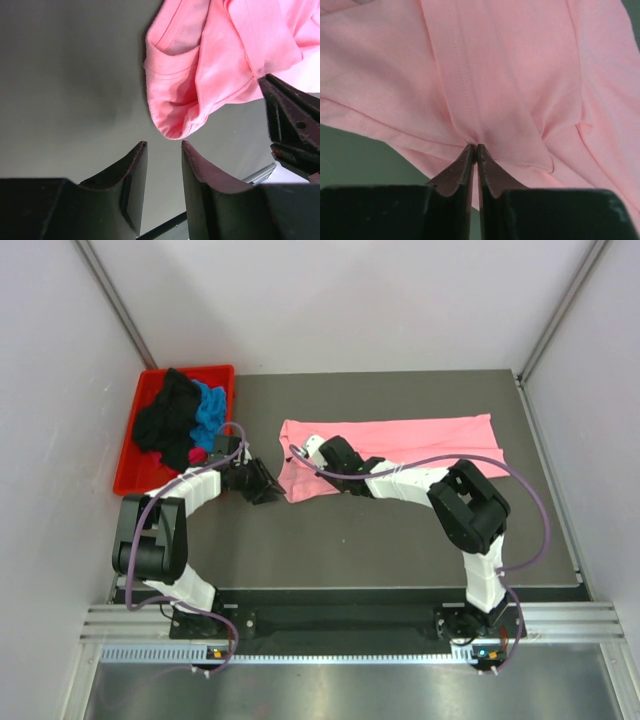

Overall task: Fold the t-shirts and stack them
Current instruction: Fold the tshirt

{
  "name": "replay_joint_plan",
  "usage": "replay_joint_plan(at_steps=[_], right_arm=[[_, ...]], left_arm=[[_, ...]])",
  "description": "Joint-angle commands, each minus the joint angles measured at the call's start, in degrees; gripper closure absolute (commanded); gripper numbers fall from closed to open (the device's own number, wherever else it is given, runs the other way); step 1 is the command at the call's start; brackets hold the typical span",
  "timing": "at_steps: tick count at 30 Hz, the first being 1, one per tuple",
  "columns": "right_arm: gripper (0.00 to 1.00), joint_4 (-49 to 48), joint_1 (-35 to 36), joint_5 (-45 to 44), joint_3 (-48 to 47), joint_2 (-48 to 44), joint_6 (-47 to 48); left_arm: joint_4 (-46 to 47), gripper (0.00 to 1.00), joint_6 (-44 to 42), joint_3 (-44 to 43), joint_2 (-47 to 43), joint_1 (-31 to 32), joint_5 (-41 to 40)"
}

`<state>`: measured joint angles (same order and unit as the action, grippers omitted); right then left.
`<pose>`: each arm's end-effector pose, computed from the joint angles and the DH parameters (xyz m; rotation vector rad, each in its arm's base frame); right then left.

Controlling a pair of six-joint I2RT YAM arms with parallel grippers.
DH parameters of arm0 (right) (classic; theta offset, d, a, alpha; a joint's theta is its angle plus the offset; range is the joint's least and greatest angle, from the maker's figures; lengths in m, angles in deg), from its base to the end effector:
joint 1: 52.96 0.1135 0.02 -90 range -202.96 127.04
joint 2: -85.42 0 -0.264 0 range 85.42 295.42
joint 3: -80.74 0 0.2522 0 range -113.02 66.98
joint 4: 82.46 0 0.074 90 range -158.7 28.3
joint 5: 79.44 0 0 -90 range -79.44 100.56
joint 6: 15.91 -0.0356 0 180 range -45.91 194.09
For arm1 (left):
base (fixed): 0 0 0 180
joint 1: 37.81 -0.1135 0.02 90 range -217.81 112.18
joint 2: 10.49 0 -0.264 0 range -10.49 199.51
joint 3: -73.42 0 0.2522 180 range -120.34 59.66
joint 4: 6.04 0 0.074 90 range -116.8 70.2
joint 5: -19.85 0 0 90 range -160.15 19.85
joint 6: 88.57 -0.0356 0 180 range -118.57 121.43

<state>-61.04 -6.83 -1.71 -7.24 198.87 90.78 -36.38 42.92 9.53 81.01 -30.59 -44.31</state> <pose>0.3014 0.3027 0.1678 -1.1459 2.0690 -0.0085 0.3023 -0.0539 0.1706 -0.6212 2.6147 -0.8781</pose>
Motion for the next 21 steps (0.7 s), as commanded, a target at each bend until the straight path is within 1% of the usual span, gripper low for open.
replay_joint_plan(at_steps=[1,2,7,18,21], right_arm=[[0.96,-4.14,0.98,-2.76,-1.46,-1.3,0.63],[1.0,-4.15,0.98,-2.84,-1.46,-1.74,0.63],[1.0,-4.49,1.07,-3.72,-1.81,-2.62,0.63],[1.0,-7.22,-0.86,-7.68,-5.76,-0.95,0.45],[1.0,-7.22,-1.83,-7.59,-6.9,-0.33,0.89]], left_arm=[[1.9,0.61,-0.27,-0.85,-1.59,-0.02,-0.88],[1.64,0.61,-0.36,-0.85,-1.68,-0.02,-1.23],[0.32,0.61,-1.24,-1.29,-2.29,0.07,-4.92],[1.11,0.61,1.48,-2.43,-2.65,0.07,-6.51],[1.37,0.6,1.92,-5.23,-1.68,0.07,-7.47]])
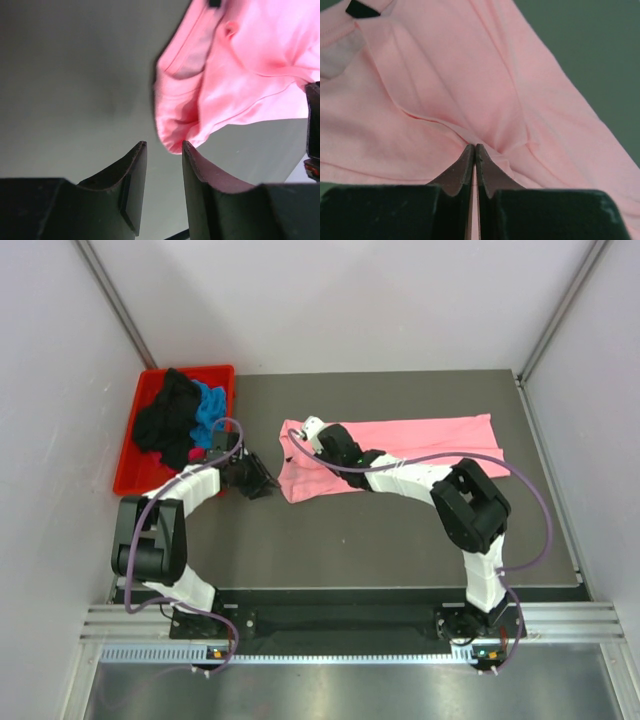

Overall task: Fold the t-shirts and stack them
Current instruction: Fold the tshirt

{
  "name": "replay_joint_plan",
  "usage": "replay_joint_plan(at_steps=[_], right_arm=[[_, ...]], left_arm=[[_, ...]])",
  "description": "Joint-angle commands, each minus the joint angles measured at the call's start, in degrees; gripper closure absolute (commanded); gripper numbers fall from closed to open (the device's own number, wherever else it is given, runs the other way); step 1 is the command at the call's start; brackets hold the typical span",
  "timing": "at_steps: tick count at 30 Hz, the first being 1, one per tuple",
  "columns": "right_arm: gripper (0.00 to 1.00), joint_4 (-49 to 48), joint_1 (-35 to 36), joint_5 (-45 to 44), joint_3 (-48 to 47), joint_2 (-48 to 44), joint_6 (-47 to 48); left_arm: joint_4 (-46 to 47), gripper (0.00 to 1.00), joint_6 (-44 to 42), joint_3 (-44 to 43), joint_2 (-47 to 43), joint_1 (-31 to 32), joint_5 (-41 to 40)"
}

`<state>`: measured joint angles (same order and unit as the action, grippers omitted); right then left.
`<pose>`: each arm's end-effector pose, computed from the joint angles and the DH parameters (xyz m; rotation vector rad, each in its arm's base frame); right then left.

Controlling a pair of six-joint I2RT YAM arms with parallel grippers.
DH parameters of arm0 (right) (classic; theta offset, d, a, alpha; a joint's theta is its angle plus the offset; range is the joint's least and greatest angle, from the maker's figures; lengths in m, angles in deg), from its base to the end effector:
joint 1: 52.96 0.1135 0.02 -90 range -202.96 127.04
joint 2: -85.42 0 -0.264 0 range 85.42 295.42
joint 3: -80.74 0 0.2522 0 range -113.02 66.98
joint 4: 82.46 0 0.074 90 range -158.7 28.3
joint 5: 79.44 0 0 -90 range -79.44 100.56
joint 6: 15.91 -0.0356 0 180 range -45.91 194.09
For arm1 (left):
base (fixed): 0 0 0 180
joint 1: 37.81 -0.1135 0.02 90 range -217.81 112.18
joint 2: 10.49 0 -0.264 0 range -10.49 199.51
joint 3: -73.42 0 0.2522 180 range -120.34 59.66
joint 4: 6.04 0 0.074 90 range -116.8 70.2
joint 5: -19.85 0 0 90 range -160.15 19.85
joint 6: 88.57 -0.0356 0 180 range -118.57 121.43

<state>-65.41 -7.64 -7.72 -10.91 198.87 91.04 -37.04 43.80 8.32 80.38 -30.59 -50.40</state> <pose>0.3196 0.3073 0.1944 -0.9942 1.9739 -0.0853 0.3061 -0.0509 0.1779 -0.6709 2.5754 -0.7526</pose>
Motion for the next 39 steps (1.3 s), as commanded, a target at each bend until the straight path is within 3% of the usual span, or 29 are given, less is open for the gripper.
replay_joint_plan(at_steps=[1,15,31,39], right_arm=[[1.0,-2.85,-1.2,-1.67,-3.5,-0.16,0.98],[1.0,-5.22,-4.09,-0.18,-5.34,2.12,0.81],[1.0,-5.05,-7.44,2.46,-10.0,7.05,-2.71],[1.0,-5.31,-7.79,3.52,-10.27,7.4,-4.2]], left_arm=[[2.03,0.6,1.14,-5.95,-0.26,0.07,-1.64],[3.88,0.58,1.67,-21.08,12.83,-0.02,1.79],[2.38,0.58,0.43,-20.65,12.58,0.16,-2.08],[2.73,0.59,0.43,-22.05,15.47,1.21,2.3]])
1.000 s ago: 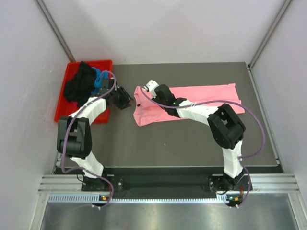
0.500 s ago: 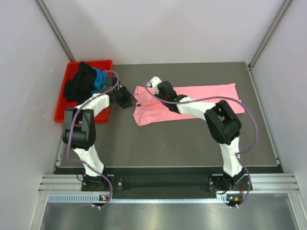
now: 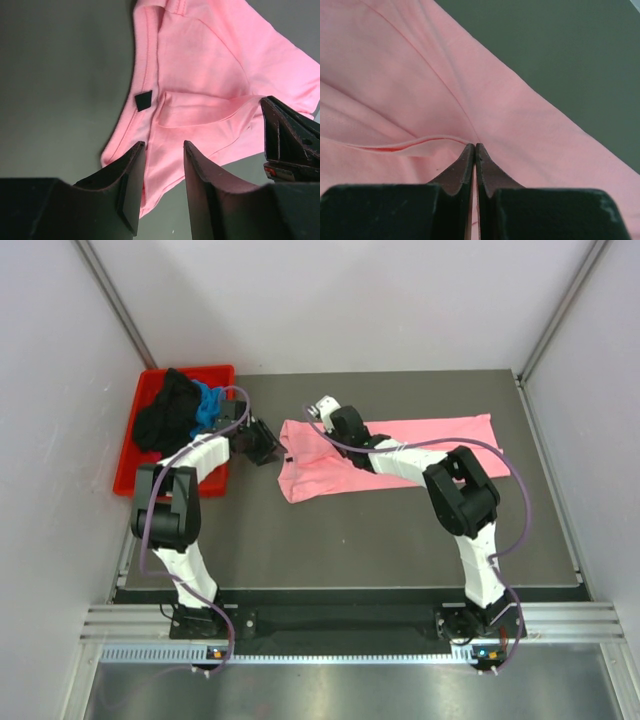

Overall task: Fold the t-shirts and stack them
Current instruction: Fold the tshirt

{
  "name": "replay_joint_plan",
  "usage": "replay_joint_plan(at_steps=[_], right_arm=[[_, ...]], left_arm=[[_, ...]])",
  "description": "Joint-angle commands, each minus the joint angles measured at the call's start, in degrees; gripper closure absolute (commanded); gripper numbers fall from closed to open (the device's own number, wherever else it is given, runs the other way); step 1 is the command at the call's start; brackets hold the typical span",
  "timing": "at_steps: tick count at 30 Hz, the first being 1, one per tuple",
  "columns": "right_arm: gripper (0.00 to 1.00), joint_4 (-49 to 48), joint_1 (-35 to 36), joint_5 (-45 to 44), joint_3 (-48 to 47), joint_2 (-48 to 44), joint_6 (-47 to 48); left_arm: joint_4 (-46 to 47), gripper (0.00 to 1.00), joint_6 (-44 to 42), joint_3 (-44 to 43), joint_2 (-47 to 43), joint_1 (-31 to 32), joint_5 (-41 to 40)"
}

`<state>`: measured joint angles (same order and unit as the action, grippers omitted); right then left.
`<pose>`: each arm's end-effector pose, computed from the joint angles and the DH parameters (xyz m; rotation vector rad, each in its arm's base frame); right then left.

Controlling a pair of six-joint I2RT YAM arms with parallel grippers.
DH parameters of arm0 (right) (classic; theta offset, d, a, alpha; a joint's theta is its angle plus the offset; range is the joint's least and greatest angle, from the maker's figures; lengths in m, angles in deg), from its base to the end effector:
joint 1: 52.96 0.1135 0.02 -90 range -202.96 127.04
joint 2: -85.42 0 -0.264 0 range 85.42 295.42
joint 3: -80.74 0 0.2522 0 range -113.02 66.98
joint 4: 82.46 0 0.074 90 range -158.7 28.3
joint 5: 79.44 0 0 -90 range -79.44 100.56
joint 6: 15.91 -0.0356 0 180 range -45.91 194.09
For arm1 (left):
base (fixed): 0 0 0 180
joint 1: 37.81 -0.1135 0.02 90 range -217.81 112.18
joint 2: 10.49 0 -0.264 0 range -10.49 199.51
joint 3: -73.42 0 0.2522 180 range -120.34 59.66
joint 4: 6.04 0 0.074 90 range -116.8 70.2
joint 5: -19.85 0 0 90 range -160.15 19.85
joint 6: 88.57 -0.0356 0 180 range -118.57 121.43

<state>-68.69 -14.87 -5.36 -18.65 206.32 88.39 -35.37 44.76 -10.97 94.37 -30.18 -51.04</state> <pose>0.3827 0.2875 0.1850 -0.8113 2.0023 -0.0650 0.3884 -0.0638 0.1983 -0.6287 2.4618 -0.7846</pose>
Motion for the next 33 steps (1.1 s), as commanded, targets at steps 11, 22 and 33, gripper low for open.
replay_joint_plan(at_steps=[11,22,33], right_arm=[[1.0,1.73,-2.4,4.76,-5.34,1.53,-6.21],[1.0,4.03,-4.42,5.82,-7.36,3.64,-9.03],[0.97,5.17,-4.51,5.47,-10.52,4.78,-9.03]], left_arm=[[2.48,0.73,-2.81,-6.54,7.99,3.26,2.42],[-0.69,0.66,-6.42,-8.56,7.9,6.07,-3.12],[-5.95,0.66,-6.33,-11.72,8.88,6.07,-7.76]])
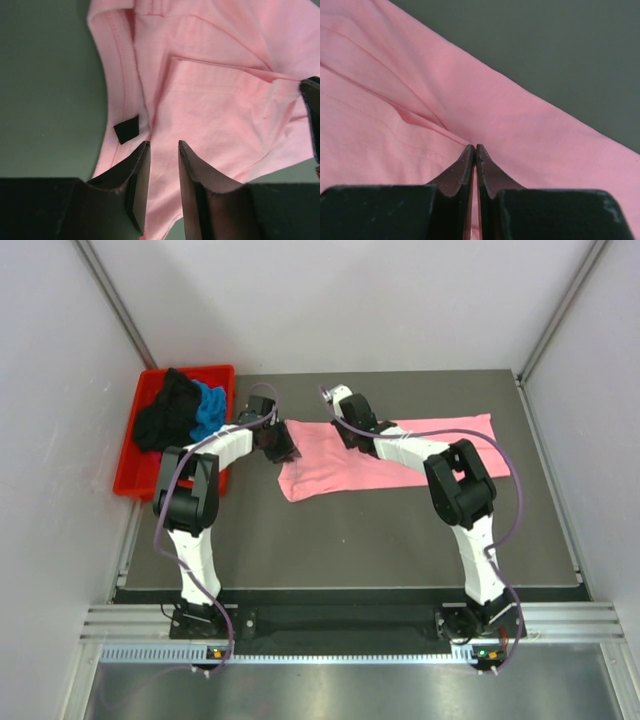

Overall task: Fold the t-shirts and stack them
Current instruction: Fold the tshirt

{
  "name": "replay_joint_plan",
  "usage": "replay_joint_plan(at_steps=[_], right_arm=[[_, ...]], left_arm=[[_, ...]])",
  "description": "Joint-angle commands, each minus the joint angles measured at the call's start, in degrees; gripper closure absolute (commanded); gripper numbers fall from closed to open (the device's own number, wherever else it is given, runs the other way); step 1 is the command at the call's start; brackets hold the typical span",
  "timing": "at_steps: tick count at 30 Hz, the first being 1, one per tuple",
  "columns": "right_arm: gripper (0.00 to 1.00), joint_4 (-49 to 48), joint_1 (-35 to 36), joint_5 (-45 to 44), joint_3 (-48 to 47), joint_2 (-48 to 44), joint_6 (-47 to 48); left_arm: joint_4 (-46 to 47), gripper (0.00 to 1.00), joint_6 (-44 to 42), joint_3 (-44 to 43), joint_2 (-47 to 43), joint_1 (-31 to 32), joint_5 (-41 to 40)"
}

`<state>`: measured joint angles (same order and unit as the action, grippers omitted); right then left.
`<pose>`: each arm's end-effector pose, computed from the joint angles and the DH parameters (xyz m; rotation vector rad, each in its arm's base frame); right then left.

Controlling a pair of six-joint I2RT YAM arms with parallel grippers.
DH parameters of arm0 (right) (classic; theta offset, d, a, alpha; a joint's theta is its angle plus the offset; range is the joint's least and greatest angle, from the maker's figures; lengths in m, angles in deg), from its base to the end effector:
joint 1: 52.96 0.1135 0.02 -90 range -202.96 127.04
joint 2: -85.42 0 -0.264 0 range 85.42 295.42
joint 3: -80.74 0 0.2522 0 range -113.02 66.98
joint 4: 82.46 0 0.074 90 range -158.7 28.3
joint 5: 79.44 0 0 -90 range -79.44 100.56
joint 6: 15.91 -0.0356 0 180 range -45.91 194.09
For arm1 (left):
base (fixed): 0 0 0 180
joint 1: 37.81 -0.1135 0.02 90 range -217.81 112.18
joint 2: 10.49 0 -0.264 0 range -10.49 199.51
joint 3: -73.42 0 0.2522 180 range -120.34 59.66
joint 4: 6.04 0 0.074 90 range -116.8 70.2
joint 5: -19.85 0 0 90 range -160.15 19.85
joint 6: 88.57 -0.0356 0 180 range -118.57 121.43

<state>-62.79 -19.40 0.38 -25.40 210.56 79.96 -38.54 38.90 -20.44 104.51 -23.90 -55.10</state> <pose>0.4164 0.2687 0.1791 -0.6630 2.1333 0.0636 0.4162 -0.1126 0.1745 -0.4201 2.5667 -0.6792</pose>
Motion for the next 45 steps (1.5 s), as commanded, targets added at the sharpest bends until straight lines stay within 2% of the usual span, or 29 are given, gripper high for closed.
replay_joint_plan(at_steps=[1,2,4,10,14,18,24,29,36,45], right_arm=[[0.96,-0.03,0.1,-0.37,-4.21,0.63,-0.6],[0.94,0.59,-0.07,-1.07,-4.82,0.63,-0.86],[0.84,1.38,-0.25,-2.56,-5.0,-0.42,-2.35],[0.7,10.24,-0.51,-6.52,-3.95,-8.84,-9.19],[0.71,19.12,-2.97,-6.97,-0.9,-14.65,-18.24],[0.74,21.24,-10.77,-1.0,7.11,-20.02,-24.84],[0.77,23.62,-20.28,0.5,13.62,-22.4,-26.52],[0.78,23.53,-27.92,1.91,17.67,-22.84,-29.07],[0.79,23.18,-35.3,1.21,17.93,-21.79,-31.0],[0.8,21.16,-40.15,0.42,17.93,-19.41,-31.01]], left_arm=[[-3.31,0.66,-0.47,-1.56,-1.88,-0.2,-3.97],[-3.58,0.66,-0.73,-0.95,-2.67,-0.11,-4.24],[-4.63,0.65,-1.26,1.42,-5.65,0.15,-5.29],[-6.12,0.62,-4.07,11.43,-16.46,2.61,-5.74],[-3.33,0.59,-5.56,18.29,-22.18,4.1,-0.9],[-2.26,0.57,-6.8,22.43,-25.26,5.42,0.06],[-3.5,0.57,-8.12,24.19,-26.93,7.36,-4.85],[-2.62,0.56,-7.86,24.28,-24.22,8.41,-6.16],[-0.16,0.55,-7.33,23.76,-22.45,9.2,-9.69],[2.3,0.55,-7.94,22.35,-19.99,9.38,-6.87]])
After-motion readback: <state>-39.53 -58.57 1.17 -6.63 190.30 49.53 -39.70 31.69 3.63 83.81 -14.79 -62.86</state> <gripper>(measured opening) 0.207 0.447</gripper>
